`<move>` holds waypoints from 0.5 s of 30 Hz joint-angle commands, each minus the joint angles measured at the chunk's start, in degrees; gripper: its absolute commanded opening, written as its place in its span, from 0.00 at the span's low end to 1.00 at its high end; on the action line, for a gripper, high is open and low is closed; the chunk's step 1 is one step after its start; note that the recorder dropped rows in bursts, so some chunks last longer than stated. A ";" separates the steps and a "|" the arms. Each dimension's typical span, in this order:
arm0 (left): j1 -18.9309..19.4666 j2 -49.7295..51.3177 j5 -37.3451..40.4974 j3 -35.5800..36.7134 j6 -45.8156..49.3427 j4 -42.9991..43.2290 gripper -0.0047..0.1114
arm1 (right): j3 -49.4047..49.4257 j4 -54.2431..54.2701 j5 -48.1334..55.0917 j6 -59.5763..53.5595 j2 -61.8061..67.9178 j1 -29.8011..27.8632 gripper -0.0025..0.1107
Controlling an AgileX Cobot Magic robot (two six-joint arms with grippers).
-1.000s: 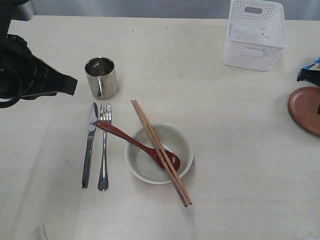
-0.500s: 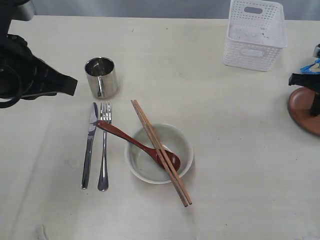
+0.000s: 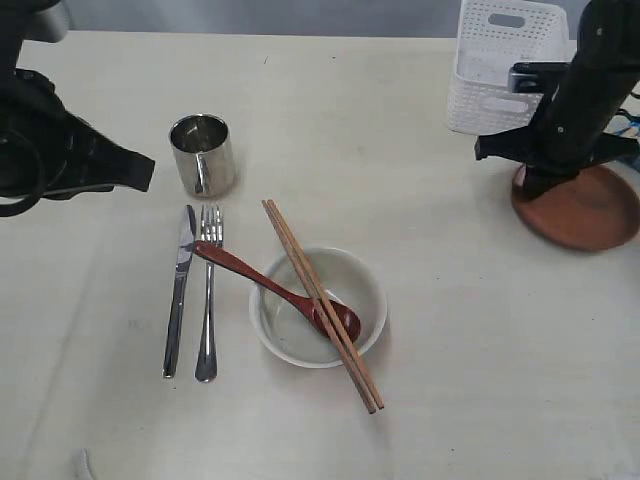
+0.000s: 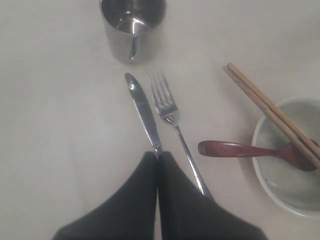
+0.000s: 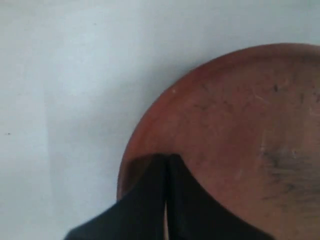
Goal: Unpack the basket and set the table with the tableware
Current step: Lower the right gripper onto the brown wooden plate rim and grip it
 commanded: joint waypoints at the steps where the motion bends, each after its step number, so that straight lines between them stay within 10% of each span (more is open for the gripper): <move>1: 0.01 -0.44 -0.33 0.35 0.27 -0.32 0.04 | 0.42 9.30 -0.73 -4.61 2.37 2.98 0.02; 15: 0.01 -0.44 -0.33 0.35 0.27 -0.32 0.04 | -10.72 15.33 0.79 -8.11 2.97 15.18 0.02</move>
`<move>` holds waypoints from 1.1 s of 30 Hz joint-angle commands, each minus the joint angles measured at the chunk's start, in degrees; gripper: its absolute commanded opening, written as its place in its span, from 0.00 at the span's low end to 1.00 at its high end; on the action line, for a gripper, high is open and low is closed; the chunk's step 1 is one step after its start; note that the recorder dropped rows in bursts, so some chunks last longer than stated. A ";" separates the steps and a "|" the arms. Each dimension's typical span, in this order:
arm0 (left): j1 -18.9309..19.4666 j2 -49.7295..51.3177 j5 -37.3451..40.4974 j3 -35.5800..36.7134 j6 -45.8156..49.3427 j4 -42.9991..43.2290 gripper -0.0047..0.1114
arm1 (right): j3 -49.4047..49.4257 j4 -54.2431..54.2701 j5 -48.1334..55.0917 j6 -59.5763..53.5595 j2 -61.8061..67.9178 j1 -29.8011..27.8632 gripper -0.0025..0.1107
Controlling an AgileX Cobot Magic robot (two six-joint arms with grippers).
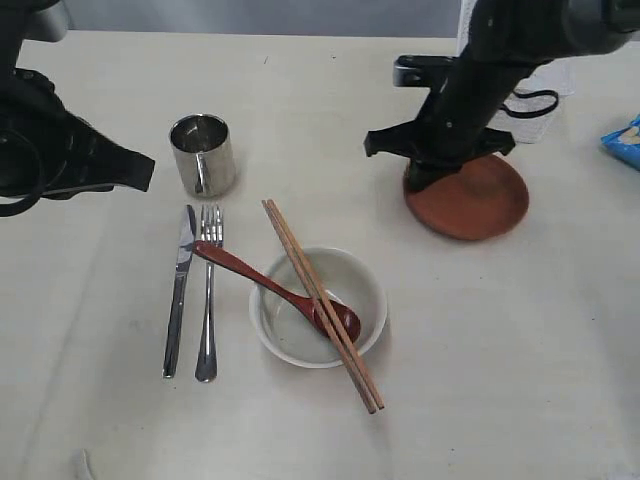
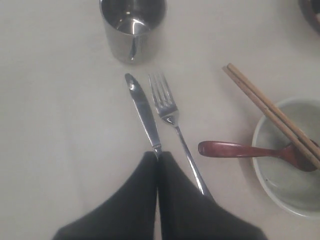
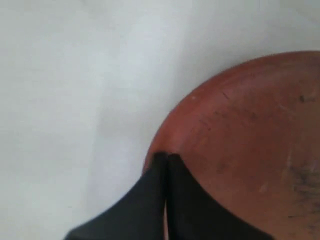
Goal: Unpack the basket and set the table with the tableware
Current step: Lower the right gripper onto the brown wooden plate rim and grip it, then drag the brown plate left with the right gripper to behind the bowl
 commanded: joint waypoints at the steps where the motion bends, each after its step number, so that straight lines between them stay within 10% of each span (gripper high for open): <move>1: 0.01 -0.44 -0.33 0.35 0.27 -0.32 0.04 | -5.29 1.84 1.42 -0.72 1.07 2.67 0.02; 13: 0.01 -0.44 -0.49 0.35 0.27 -0.21 0.04 | -19.75 3.98 9.40 0.79 5.55 4.63 0.02; 19: 0.01 -0.44 -0.49 0.35 0.27 -0.35 0.04 | -19.38 -14.78 19.07 10.20 -0.11 4.02 0.02; 33: 0.01 -0.44 -0.05 0.35 0.27 -0.76 0.04 | 9.22 -17.63 7.46 15.84 -11.73 -9.91 0.02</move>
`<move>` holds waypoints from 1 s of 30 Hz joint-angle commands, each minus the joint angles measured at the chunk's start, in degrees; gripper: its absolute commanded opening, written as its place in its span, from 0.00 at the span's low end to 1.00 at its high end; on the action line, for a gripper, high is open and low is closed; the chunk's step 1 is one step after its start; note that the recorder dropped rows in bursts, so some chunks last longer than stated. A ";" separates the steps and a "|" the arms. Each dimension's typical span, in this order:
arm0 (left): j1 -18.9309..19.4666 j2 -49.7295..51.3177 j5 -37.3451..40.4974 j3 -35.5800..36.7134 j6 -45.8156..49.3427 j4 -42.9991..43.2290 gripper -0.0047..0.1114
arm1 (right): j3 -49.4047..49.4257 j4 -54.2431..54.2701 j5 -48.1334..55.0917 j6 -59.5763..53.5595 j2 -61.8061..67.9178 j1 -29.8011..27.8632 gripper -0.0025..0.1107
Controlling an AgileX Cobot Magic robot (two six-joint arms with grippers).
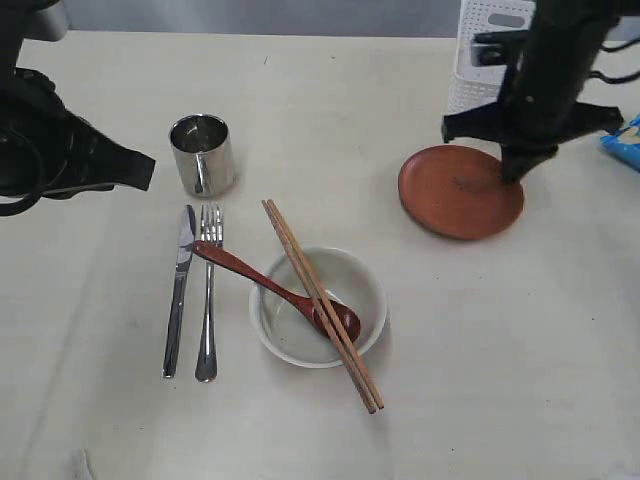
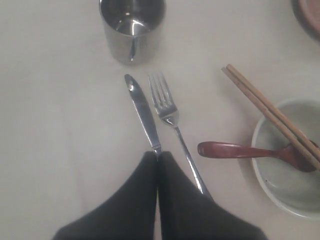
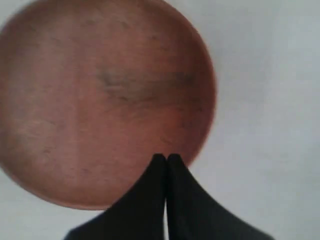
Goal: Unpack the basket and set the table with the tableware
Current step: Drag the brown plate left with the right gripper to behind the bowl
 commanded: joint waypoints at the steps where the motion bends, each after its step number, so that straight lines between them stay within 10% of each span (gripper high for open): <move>1: 0.01 -0.44 0.06 0.35 0.27 -0.88 0.04 | 7.68 0.43 -5.03 0.29 -3.13 -6.43 0.02; 30: 0.01 -0.44 -0.62 0.35 0.52 -1.25 0.04 | 8.97 5.79 -16.49 -3.79 4.78 -7.35 0.02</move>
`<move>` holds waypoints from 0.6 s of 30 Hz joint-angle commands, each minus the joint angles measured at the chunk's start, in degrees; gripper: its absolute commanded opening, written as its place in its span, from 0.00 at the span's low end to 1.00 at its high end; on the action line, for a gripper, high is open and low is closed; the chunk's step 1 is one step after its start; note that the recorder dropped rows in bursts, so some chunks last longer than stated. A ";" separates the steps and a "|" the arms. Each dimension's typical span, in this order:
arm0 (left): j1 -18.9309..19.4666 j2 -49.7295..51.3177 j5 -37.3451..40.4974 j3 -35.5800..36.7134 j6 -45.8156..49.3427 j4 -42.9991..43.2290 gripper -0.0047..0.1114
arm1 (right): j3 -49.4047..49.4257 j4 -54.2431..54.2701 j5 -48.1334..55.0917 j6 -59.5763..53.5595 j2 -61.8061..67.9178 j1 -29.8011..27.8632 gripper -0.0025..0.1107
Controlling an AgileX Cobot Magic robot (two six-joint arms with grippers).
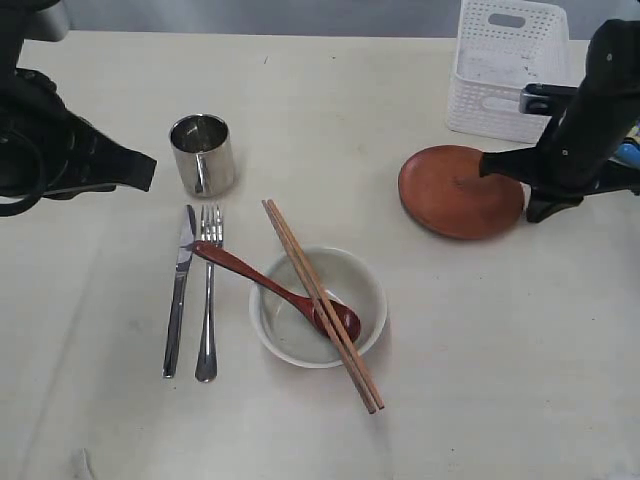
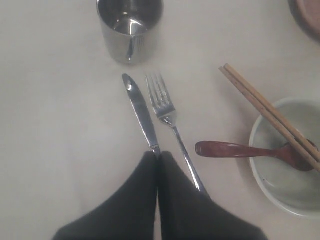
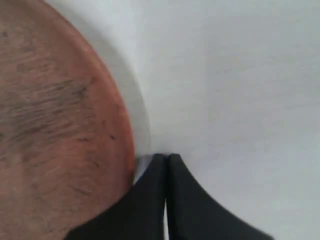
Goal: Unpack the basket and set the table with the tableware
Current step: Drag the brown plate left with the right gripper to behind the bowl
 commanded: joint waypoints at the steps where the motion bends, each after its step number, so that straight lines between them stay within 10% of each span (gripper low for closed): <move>1: 0.01 -0.44 -0.62 0.35 0.05 -0.70 0.04 | -2.13 1.18 -1.22 -1.20 1.23 2.62 0.02; 18: 0.01 -0.44 -0.88 0.35 0.05 -0.83 0.04 | -8.58 9.79 -0.97 -2.68 5.23 12.31 0.02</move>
